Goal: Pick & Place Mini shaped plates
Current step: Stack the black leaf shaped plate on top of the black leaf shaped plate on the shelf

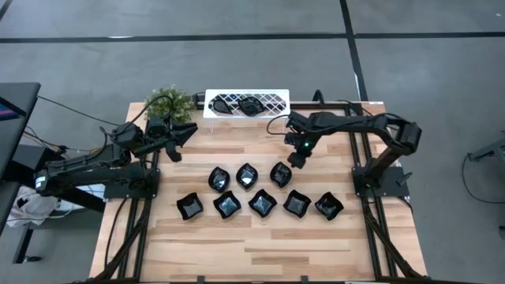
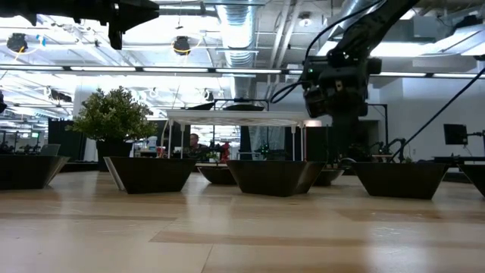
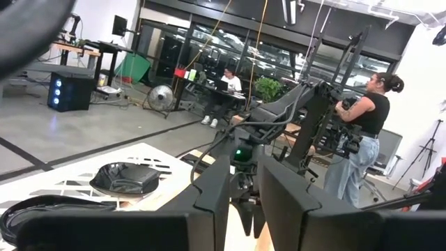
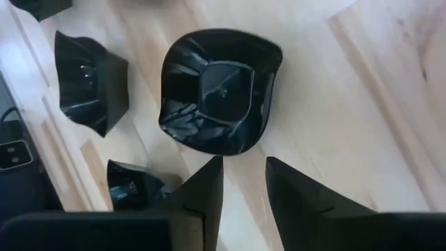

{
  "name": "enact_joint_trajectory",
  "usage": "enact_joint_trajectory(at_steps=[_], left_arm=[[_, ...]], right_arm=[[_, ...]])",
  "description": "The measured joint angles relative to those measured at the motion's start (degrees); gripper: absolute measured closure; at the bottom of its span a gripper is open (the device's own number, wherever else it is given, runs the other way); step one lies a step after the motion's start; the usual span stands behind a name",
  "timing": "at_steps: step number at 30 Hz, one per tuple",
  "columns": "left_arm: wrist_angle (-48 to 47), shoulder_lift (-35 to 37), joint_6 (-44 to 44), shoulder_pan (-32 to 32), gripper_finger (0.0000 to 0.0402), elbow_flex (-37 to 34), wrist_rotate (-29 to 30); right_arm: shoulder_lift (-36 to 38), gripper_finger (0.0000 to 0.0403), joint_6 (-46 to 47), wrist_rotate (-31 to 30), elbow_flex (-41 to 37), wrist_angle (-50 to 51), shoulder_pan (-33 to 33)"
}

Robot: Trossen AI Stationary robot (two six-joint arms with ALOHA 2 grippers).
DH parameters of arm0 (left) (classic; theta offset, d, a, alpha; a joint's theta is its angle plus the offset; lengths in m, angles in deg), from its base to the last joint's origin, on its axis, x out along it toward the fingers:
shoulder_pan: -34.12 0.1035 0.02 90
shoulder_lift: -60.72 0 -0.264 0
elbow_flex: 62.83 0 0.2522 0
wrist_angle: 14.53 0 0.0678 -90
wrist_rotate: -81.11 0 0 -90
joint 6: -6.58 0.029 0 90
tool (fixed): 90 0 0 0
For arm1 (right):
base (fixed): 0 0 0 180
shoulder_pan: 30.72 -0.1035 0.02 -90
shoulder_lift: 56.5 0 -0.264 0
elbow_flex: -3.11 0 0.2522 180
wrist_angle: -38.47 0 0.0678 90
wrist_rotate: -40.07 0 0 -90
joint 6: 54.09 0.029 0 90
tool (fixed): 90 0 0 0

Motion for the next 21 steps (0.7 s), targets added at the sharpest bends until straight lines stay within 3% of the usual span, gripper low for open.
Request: enact_joint_trajectory(at_steps=[6,21], left_arm=[[0.0,0.0,0.0,0.0,0.0325,0.0,0.0],[0.0,0.0,0.1,0.0,0.0325,0.0,0.0]], right_arm=[[-0.1,0.0263,0.5,-3.2,-1.3,-4.7,-0.8],[-0.1,0.0211,6.3,-2.8,-8.9,-17.3,-3.3]])
